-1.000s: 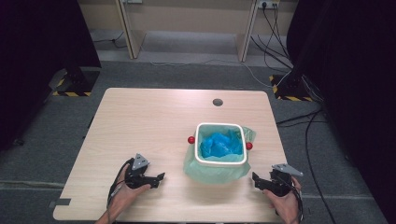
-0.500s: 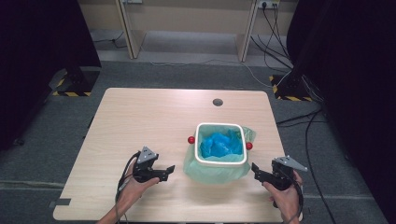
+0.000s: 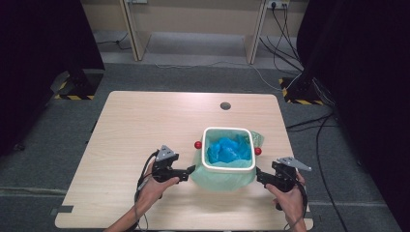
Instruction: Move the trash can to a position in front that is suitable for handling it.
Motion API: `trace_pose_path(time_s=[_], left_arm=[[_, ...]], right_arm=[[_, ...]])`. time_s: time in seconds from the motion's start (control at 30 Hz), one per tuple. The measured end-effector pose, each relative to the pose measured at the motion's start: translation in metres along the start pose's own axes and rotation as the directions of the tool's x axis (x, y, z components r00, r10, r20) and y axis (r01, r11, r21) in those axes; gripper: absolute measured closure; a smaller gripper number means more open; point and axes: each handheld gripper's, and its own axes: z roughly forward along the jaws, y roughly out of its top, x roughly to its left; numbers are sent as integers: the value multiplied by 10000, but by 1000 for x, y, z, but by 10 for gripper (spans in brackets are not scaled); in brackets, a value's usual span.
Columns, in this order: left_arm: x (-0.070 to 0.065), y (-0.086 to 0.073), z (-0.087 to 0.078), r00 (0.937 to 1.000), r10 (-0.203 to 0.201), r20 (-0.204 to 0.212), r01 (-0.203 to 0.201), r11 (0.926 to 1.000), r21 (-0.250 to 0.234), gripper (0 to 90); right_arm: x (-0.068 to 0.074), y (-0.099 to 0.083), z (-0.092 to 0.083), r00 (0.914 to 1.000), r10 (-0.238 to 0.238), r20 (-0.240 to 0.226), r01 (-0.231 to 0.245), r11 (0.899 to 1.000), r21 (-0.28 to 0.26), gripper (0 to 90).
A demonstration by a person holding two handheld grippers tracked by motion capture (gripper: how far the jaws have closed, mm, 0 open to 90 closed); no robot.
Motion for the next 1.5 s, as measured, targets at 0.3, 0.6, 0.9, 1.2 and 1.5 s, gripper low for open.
trace_pose_path(time_s=[0.3,0.6,0.9,1.2,1.5], left_arm=[[-8,5,13,9996,123,239,-125,9999,88,148],[-2,5,14,9998,-42,196,40,9999,118,151],[19,4,4,9992,-342,-185,344,9994,97,153],[35,5,0,9968,-629,-486,629,9980,-15,156],[50,9,-2,9926,-811,-900,801,9967,-154,161]], right_arm=[[4,4,14,9986,271,-458,-265,9996,125,175],[7,8,21,9977,398,-540,-391,9991,141,197],[24,20,41,9974,346,-635,-326,9989,326,213],[36,29,59,9966,322,-758,-291,9987,411,212],[45,43,79,9971,239,-718,-209,9989,415,227]])
